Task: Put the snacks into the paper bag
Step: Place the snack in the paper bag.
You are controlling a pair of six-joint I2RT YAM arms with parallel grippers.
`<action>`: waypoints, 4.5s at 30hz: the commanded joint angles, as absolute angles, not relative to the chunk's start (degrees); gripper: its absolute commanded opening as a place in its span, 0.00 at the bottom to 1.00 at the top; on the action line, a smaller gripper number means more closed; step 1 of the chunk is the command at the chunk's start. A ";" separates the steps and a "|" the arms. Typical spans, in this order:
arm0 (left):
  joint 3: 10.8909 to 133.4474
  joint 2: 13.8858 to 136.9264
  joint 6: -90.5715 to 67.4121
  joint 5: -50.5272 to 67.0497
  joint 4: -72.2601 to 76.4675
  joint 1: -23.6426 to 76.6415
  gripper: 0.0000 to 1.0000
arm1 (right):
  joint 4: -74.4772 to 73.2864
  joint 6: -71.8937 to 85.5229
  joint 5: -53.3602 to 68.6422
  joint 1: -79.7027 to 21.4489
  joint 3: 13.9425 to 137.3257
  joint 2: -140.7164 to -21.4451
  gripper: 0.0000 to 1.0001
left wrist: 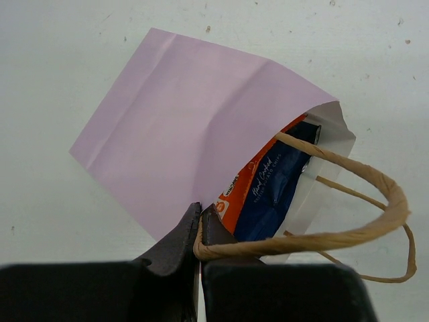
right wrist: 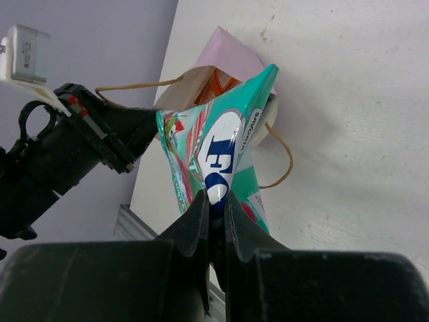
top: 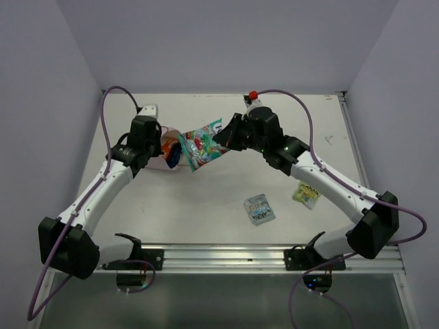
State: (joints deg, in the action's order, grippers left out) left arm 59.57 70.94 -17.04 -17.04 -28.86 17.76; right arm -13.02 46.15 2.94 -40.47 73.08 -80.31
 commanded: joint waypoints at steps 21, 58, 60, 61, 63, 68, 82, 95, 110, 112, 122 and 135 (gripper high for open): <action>62.49 72.33 -20.30 -24.69 -28.39 26.01 0.00 | -30.85 53.26 3.96 -43.15 102.82 -105.19 0.00; 60.38 72.60 -17.75 -19.78 -31.02 27.07 0.00 | -5.10 68.12 -9.67 -43.77 87.19 -100.72 0.00; 60.82 72.60 -17.67 -19.16 -31.29 27.16 0.00 | -3.35 68.03 -9.76 -44.21 86.84 -101.16 0.00; 61.17 72.60 -17.40 -19.16 -31.46 27.16 0.00 | -2.56 68.11 -9.76 -44.30 86.66 -101.60 0.00; 61.43 72.60 -16.70 -19.42 -31.90 27.16 0.00 | -1.41 67.06 -9.49 -44.47 86.57 -102.04 0.00; 62.31 72.42 -14.77 -22.59 -33.75 27.16 0.00 | 1.13 67.32 -7.66 -44.47 84.82 -102.30 0.00; 67.32 74.35 -12.75 -20.30 -34.10 27.16 0.00 | 6.33 72.94 -3.78 -48.86 86.13 -106.69 0.00; 67.51 73.39 -17.30 -19.43 -33.75 27.16 0.00 | 11.86 80.24 -12.73 -51.68 78.58 -108.02 0.00; 66.97 72.77 -20.74 -15.91 -31.82 27.16 0.00 | 19.24 79.63 -21.54 -54.14 77.52 -109.68 0.00; 67.94 72.69 -20.48 -15.56 -31.82 27.25 0.00 | 19.86 79.72 -21.01 -54.67 78.13 -111.70 0.00; 66.89 71.37 -19.34 -20.82 -31.64 27.16 0.00 | 19.34 77.88 -18.11 -55.11 74.45 -112.07 0.12; 62.76 70.14 -16.17 -22.85 -30.59 27.16 0.00 | 5.55 65.84 -1.50 -49.48 76.55 -105.56 0.31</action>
State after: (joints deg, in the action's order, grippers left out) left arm 63.31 72.27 -17.82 -20.82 -35.59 27.07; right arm 11.00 70.87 -5.98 -50.52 74.00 -109.78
